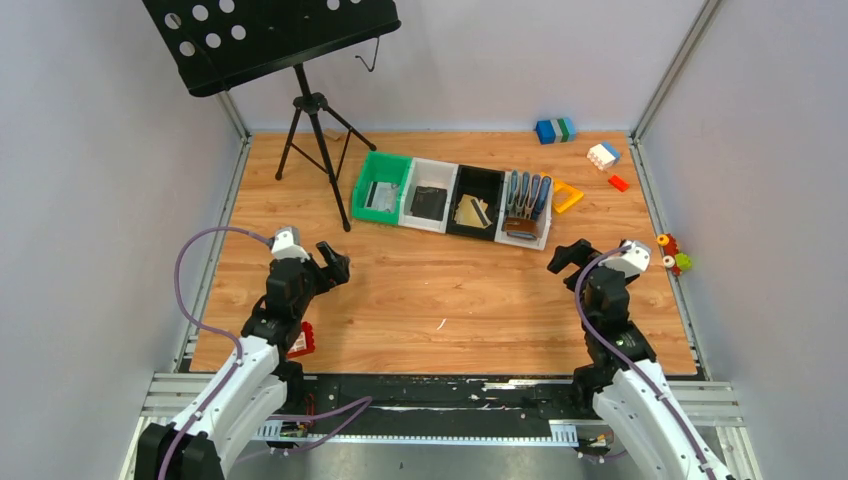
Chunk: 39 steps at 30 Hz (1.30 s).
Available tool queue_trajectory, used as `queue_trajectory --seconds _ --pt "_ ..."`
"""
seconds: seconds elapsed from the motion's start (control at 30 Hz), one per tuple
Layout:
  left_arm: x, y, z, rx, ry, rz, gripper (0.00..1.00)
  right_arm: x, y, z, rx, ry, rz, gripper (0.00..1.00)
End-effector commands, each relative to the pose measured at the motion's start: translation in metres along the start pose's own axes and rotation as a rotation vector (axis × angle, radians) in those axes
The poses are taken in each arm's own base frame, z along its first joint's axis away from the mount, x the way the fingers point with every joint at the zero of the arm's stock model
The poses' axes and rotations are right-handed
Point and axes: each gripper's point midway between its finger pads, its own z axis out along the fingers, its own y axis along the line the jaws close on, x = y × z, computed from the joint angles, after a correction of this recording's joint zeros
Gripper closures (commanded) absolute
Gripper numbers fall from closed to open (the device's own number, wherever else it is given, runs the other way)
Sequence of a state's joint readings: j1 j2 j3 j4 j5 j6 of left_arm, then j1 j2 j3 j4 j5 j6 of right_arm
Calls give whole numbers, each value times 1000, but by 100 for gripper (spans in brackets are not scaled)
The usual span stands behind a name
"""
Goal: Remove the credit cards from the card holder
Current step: Pick up the card holder from the storage box.
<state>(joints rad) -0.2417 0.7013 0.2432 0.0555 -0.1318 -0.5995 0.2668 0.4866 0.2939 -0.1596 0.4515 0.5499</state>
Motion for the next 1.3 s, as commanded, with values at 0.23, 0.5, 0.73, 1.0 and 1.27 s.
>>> queue_trajectory --seconds 0.23,0.5,0.73,1.0,1.27 --pt "-13 -41 -7 236 -58 52 0 2 17 6 -79 -3 8 0" --pt "-12 -53 -11 320 -67 59 0 9 45 9 -98 160 113 0" --pt "-10 -57 -13 343 -58 60 0 -1 67 28 -68 265 -18 1" --pt "-11 -59 -14 350 -58 57 0 40 61 39 176 451 276 4" --pt "-9 -58 -13 348 -50 56 0 59 90 61 109 492 464 11"
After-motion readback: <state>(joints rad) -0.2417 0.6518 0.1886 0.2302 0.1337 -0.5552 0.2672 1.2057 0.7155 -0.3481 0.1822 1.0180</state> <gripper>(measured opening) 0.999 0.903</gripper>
